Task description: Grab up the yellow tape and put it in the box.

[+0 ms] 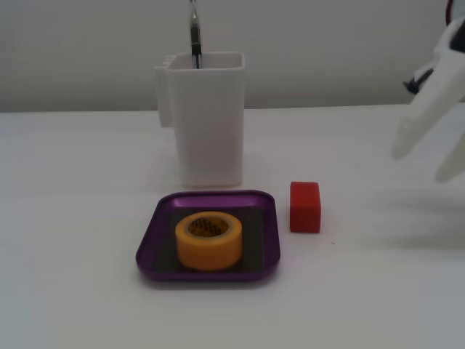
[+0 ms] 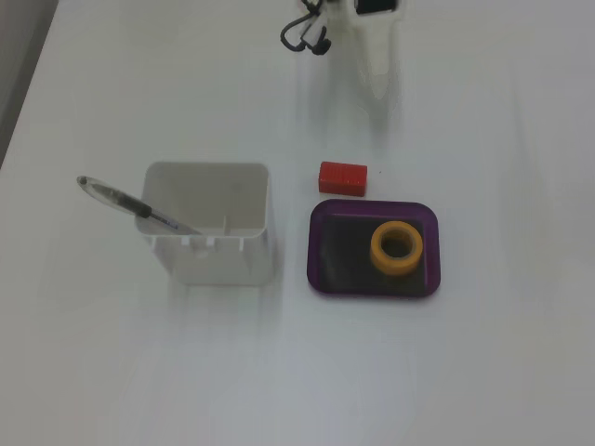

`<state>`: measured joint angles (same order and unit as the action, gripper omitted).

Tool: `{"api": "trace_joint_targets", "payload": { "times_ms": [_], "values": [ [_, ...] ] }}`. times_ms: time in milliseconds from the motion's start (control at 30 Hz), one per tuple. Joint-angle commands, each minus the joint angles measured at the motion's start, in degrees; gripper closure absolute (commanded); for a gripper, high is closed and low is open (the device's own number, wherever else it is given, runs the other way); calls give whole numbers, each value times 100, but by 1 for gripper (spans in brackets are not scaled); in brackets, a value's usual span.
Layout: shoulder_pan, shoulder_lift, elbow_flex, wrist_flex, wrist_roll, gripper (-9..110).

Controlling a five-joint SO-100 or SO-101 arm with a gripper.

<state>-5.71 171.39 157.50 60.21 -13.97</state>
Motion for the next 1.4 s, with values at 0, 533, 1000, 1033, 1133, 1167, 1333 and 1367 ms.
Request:
{"api": "trace_joint_targets", "payload": {
  "times_ms": [0, 533, 1000, 1033, 1133, 1167, 1333, 1367],
  "values": [
    [0, 765, 686, -202, 35, 84],
    [9, 2698, 2136, -114, 580, 84],
    [-9, 2698, 2136, -132, 580, 102],
    [-9, 2698, 2162, -185, 589, 102],
    [-18, 2698, 2162, -193, 554, 102],
    [-18, 2698, 2162, -193, 554, 102],
    [-18, 2698, 2162, -193, 554, 102],
    [-18, 2698, 2162, -193, 554, 102]
  ]
}}
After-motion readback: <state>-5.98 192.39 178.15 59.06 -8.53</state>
